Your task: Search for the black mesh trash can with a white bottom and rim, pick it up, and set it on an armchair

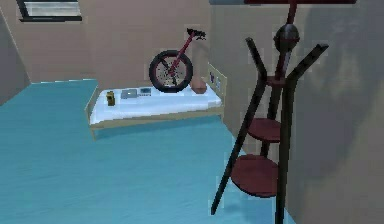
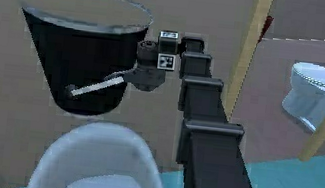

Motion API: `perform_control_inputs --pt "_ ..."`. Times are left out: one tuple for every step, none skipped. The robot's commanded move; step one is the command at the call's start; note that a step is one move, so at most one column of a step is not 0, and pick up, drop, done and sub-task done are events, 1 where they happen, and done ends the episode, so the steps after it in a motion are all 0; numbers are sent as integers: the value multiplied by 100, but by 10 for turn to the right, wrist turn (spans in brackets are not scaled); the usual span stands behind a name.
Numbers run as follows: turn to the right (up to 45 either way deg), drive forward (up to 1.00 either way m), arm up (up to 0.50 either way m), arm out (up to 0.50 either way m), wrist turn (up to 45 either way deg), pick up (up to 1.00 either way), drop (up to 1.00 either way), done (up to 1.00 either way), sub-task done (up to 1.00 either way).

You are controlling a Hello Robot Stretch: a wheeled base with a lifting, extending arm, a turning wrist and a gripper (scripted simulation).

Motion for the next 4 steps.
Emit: perform_control_inputs --pt "0 0 0 0 0 0 100 0 0" --pt "0 0 0 -10 0 0 0 0 0" --pt "0 0 0 0 -450 0 0 0 0" --pt "0 0 0 0 -240 0 0 0 0"
